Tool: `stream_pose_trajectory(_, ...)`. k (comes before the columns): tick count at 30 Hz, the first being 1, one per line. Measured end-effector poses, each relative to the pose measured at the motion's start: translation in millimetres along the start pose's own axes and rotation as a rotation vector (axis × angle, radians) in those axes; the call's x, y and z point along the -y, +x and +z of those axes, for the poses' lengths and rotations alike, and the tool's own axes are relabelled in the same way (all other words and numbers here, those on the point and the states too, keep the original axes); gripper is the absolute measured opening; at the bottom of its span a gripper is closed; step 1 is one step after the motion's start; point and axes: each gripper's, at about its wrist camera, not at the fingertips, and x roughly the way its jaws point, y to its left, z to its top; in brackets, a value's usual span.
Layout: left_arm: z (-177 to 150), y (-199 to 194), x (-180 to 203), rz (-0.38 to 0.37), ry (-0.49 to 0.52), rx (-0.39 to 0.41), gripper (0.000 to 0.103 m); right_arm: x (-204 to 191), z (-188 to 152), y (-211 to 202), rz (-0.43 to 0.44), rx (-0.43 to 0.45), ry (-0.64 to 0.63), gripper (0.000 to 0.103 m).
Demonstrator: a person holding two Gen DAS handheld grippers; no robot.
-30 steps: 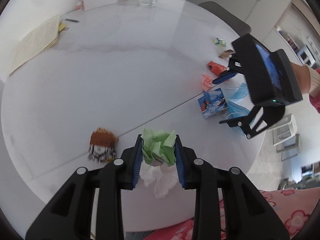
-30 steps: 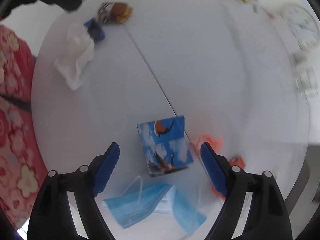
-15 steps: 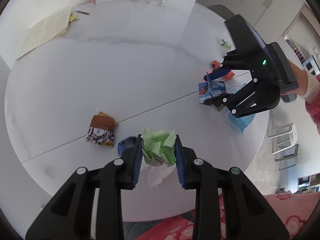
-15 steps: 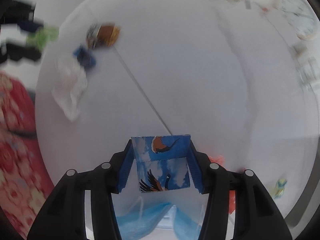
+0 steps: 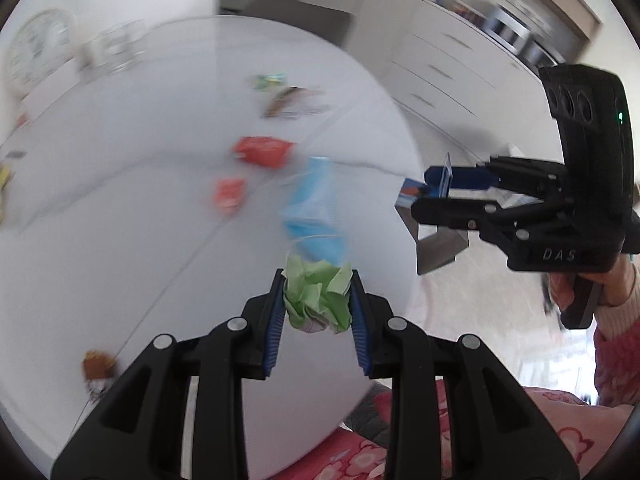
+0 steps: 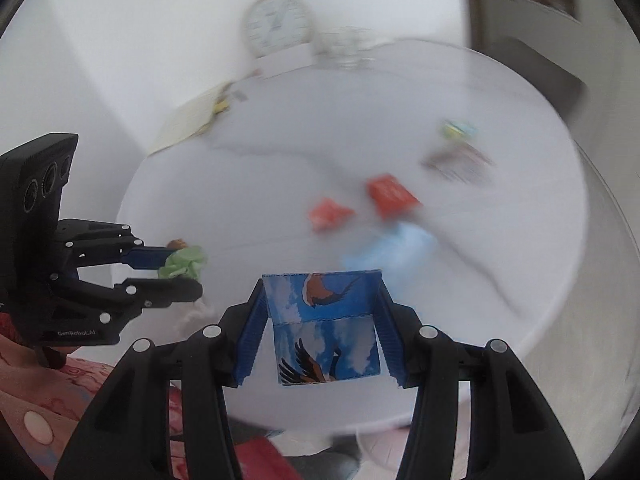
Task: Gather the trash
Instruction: 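Drop the green paper ball and the juice box into the wastebasket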
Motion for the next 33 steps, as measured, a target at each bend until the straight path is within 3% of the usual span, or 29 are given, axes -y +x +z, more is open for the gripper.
stream_pose_trajectory(6, 15, 44, 94, -0.164, 0.221, -0.088, 0.029, 69, -67, -51, -0.157, 0.029, 0.207, 0.052)
stream_pose_trajectory(11, 17, 76, 145, -0.251, 0.296, -0.156, 0.03, 100, -100, -80, -0.213, 0.078, 0.287, 0.052)
stream_pose_trajectory(12, 18, 82, 155, -0.237, 0.315, -0.156, 0.03, 105, -105, -84, -0.216, 0.081, 0.298, 0.052)
stream_pose_trajectory(17, 22, 92, 177, -0.173, 0.325, -0.141, 0.065, 125, -125, -91, -0.21, 0.078, 0.332, 0.052)
stream_pose_trajectory(20, 21, 85, 182, -0.166, 0.313, -0.116, 0.077, 131, -126, -86, -0.196, 0.07, 0.332, 0.052)
stream_pose_trajectory(25, 28, 68, 169, -0.066, 0.272, -0.095, 0.079, 135, -125, -77, -0.166, 0.065, 0.32, 0.052)
stream_pose_trajectory(27, 29, 58, 158, -0.055, 0.24, -0.079, 0.079, 134, -125, -71, -0.166, 0.048, 0.308, 0.052)
stream_pose_trajectory(30, 33, 37, 136, -0.013, 0.182, -0.035, 0.087, 130, -126, -64, -0.16, 0.028, 0.294, 0.052)
stream_pose_trajectory(33, 35, 23, 117, 0.02, 0.149, -0.005, 0.087, 124, -129, -54, -0.156, -0.004, 0.289, 0.053)
